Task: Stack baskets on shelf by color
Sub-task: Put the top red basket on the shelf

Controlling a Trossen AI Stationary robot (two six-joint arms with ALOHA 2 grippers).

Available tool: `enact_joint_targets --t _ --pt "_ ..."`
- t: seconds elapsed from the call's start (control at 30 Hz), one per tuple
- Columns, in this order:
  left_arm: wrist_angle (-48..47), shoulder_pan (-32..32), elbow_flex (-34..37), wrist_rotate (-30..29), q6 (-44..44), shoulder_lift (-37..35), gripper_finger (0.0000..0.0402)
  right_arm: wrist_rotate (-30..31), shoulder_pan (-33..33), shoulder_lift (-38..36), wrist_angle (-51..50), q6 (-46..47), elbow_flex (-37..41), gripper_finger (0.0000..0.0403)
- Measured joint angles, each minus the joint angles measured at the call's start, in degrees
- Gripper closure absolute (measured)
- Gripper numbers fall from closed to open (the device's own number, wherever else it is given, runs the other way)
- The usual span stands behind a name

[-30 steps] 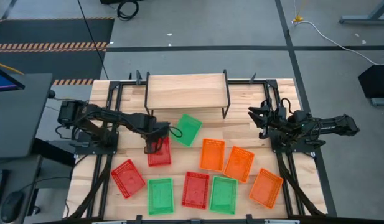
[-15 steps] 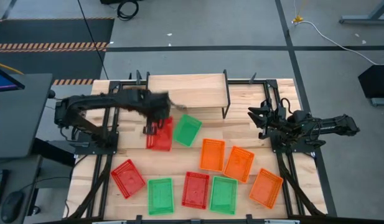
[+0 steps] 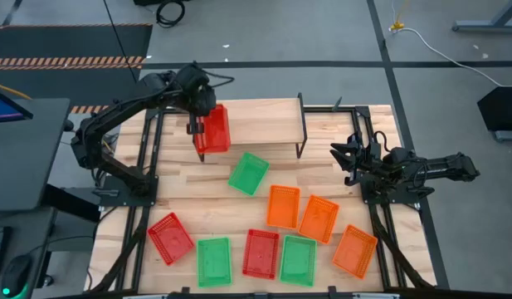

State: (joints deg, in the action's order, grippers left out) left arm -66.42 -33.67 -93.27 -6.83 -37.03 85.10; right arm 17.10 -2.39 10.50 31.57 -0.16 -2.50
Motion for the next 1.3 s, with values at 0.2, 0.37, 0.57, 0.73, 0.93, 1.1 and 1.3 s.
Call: enact_joint_targets --t 0.2,0.37,0.57,0.73,0.93,1.1,1.3 --pt "1.14 -3.81 0.08 0.18 -2.92 4.68 0.0395 0.02 0.0 0.0 -0.19 0.0 0.0 0.0293" --pt "3.58 -5.72 0.11 0.0 -4.57 9.57 0.0394 1.41 0.0 -0.02 -1.96 -0.03 0.0 0.0293" --pt "4.29 -8.46 0.0 -1.7 -8.38 13.86 0.039 2.8 0.0 -0.01 -3.04 -0.04 0.0 0.0293" --pt "4.34 -10.05 0.01 -3.02 -12.05 14.03 0.0367 2.82 0.0 0.0 -3.06 -0.36 0.0 0.0293" --pt "4.8 -10.49 0.12 -5.95 -16.35 12.81 0.0331 2.84 0.0 0.0 -3.48 -1.08 0.0 0.0293" --pt "5.18 -10.14 0.17 -6.07 -16.41 12.41 0.0307 2.84 0.0 0.0 -3.52 -1.08 0.0 0.0293" --pt "4.86 -9.87 0.17 -5.84 -15.93 12.39 0.0278 2.82 0.0 0.0 -3.52 -0.95 0.0 0.0293"
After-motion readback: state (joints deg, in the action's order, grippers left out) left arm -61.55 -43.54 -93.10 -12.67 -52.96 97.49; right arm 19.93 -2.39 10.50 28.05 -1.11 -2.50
